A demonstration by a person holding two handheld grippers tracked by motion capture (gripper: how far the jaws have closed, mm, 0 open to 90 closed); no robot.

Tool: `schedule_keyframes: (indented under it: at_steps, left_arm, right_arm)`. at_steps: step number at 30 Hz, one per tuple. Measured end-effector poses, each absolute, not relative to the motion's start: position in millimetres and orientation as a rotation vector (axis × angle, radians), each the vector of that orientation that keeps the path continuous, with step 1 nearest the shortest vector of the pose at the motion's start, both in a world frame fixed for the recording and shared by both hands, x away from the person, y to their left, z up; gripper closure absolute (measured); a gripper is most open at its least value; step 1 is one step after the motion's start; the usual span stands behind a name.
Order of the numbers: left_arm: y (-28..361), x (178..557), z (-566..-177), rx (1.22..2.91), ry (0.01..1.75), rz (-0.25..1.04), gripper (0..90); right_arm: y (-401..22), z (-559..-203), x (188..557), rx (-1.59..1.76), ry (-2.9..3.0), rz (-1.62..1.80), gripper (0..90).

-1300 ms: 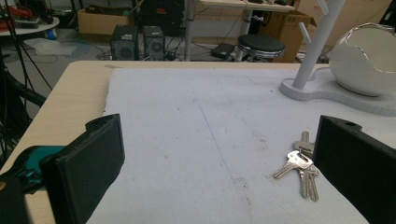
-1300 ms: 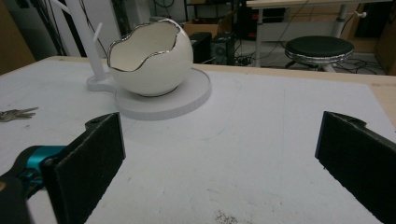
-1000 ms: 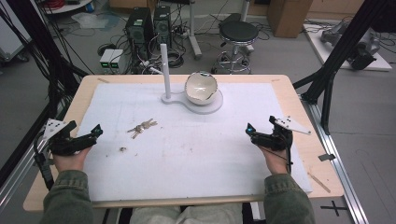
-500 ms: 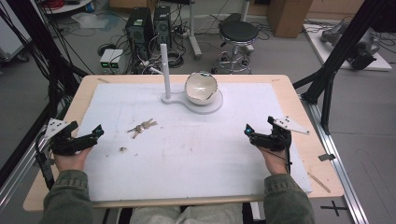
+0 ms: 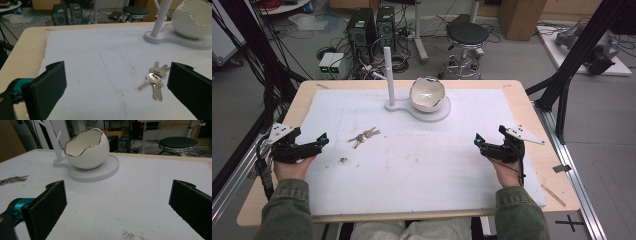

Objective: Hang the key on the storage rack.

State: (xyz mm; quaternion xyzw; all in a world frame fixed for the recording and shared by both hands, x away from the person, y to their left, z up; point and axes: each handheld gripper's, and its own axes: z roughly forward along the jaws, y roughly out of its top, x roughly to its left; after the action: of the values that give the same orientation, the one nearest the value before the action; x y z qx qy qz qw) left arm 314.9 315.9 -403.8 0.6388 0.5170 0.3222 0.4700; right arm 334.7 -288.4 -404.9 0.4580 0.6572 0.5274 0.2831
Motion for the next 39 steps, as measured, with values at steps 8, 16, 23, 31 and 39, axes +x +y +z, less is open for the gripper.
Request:
schedule_keyframes:
  at_steps: [8, 16, 23, 31, 39]
  left_arm:
    - [309.2, 319.1, -398.2, 1.611, 1.238, 0.769, 2.8]
    - [302.5, 328.3, -390.3, 1.654, 1.227, 0.712, 2.8]
    - [292.3, 340.3, -381.4, 1.709, 1.206, 0.701, 2.8]
    - [287.1, 356.6, -375.2, 1.779, 1.199, 0.673, 2.8]
    - [276.2, 371.7, -364.6, 1.829, 1.160, 0.622, 2.8]
  right_arm:
    - [-288.1, -405.1, 334.5, 1.227, 1.761, 1.396, 0.5]
    - [-287.3, -405.6, 335.1, 1.224, 1.773, 1.387, 0.5]
    - [-288.1, -405.2, 334.5, 1.229, 1.769, 1.389, 0.5]
    - [-287.2, -405.5, 334.4, 1.221, 1.781, 1.381, 0.5]
    - [-286.8, -405.2, 334.3, 1.213, 1.778, 1.384, 0.5]
